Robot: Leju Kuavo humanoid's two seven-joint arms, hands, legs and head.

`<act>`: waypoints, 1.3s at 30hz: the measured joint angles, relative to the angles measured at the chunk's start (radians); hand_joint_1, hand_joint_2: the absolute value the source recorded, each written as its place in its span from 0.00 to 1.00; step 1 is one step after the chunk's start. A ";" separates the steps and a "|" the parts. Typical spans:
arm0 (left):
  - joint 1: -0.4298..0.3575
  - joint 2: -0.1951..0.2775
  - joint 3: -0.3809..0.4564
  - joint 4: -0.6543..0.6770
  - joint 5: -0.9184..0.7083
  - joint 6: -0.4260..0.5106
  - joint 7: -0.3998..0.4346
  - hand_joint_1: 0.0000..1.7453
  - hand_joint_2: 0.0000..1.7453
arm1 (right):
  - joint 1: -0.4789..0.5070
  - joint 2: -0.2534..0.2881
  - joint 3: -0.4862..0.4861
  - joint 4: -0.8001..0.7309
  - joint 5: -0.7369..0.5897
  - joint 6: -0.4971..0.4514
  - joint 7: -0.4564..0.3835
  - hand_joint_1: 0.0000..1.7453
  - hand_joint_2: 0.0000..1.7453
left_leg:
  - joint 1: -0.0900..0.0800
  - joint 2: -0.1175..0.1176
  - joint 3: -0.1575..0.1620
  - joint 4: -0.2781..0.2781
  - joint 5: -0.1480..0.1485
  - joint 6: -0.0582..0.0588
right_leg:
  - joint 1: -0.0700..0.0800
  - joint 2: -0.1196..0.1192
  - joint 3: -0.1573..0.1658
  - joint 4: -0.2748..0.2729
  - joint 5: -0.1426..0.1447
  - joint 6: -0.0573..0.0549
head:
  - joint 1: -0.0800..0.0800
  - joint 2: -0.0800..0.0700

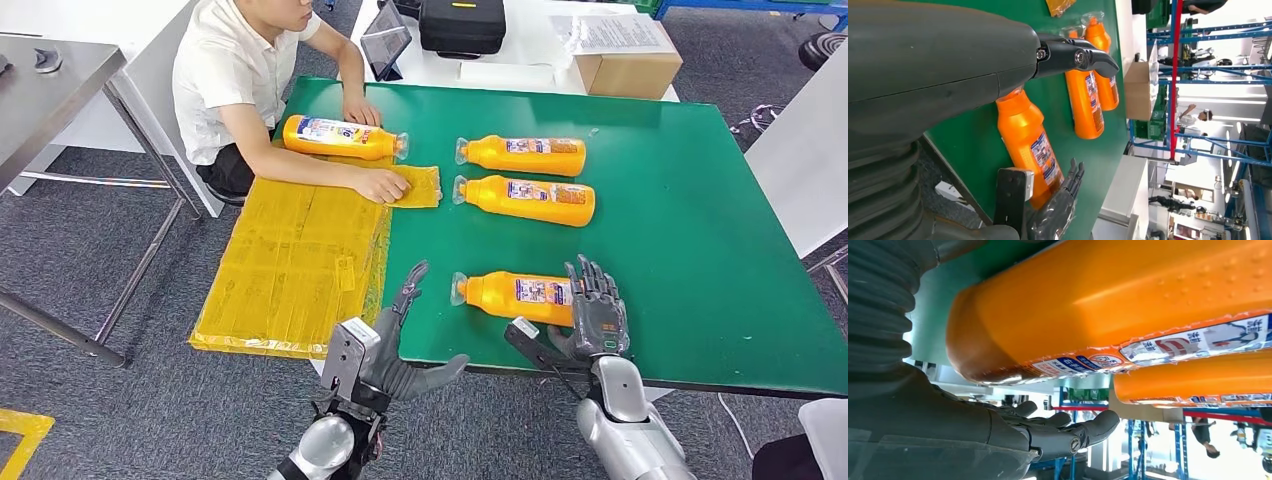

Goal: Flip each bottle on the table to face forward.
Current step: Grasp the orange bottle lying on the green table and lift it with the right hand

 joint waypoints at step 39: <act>0.000 0.000 0.002 0.000 0.047 -0.014 -0.038 0.00 1.00 | -0.068 0.021 -0.133 0.139 -0.460 0.153 -0.374 1.00 1.00 | 0.000 0.004 0.018 0.000 -0.004 0.003 | 0.000 0.003 0.017 -0.003 -0.002 0.002 | 0.000 0.000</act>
